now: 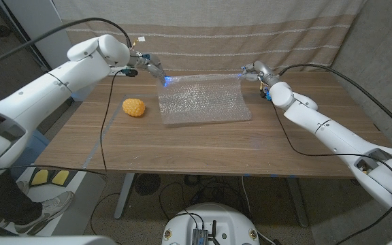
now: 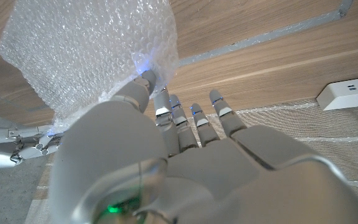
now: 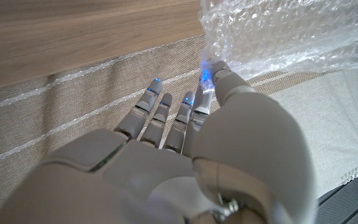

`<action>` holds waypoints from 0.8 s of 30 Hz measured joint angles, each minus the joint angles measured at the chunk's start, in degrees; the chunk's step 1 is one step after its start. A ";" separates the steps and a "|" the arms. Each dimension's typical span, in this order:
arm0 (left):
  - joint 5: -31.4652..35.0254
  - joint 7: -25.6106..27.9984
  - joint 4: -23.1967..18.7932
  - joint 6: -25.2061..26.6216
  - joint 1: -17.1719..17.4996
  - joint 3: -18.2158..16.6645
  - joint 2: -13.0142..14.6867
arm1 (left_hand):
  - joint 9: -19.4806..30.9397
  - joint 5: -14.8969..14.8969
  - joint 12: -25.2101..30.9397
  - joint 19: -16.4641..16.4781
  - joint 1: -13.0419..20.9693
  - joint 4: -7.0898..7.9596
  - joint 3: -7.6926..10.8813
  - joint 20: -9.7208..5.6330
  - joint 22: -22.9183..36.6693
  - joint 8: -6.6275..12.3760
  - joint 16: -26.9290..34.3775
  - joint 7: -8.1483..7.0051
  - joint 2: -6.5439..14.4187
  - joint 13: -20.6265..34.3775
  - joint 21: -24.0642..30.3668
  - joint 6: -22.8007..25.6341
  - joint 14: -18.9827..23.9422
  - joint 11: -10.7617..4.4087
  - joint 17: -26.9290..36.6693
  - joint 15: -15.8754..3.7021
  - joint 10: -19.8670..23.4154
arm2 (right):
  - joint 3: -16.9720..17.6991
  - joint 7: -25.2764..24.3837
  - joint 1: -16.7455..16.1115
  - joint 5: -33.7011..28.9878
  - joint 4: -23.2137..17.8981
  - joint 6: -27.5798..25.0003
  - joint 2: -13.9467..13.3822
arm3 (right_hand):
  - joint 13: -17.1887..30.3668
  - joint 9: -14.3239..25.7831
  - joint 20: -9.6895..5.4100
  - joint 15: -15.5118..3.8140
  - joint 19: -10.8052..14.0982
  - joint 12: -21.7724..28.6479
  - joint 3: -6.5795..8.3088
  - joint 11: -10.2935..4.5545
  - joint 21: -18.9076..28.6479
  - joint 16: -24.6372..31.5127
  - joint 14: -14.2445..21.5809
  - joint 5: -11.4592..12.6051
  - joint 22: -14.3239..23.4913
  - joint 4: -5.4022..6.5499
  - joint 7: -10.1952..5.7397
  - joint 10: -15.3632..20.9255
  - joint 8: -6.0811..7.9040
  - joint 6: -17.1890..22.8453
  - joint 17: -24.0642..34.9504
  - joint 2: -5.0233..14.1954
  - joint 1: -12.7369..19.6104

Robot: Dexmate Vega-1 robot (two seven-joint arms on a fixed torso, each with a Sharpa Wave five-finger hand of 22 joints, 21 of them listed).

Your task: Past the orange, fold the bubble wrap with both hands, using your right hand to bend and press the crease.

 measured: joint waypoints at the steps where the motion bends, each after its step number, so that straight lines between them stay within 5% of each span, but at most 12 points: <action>1: 0.12 0.11 0.00 -0.18 0.00 0.00 0.00 | 0.00 0.00 0.00 0.00 0.00 0.00 0.00 0.00 0.00 0.00 0.00 0.00 0.00 0.00 0.00 0.00 0.00 0.00 0.00 0.00 0.00 | -0.26 0.00 0.41 0.00 0.85 0.00 0.34 | 0.00 -0.01 0.00 0.00 0.00 0.00 0.00 0.00 0.00 0.00 0.00 0.00 0.00 0.00 0.00 0.00 0.00 0.00 0.00 0.00 0.00; 24: 3.67 4.32 6.69 -2.92 -1.44 3.37 -5.13 | 1.33 -0.13 -0.35 0.21 0.52 0.36 -0.90 -0.21 0.28 0.00 0.00 -0.72 0.52 -0.01 0.48 -0.72 0.31 -0.32 0.00 -0.30 -0.32 | -5.28 -3.65 6.85 -2.96 14.66 2.22 5.90 | 0.00 -0.04 0.00 0.01 0.00 0.00 -0.18 -0.10 0.00 0.00 0.43 -0.22 0.00 0.16 -0.91 0.52 -0.10 -0.93 0.27 -0.01 -0.01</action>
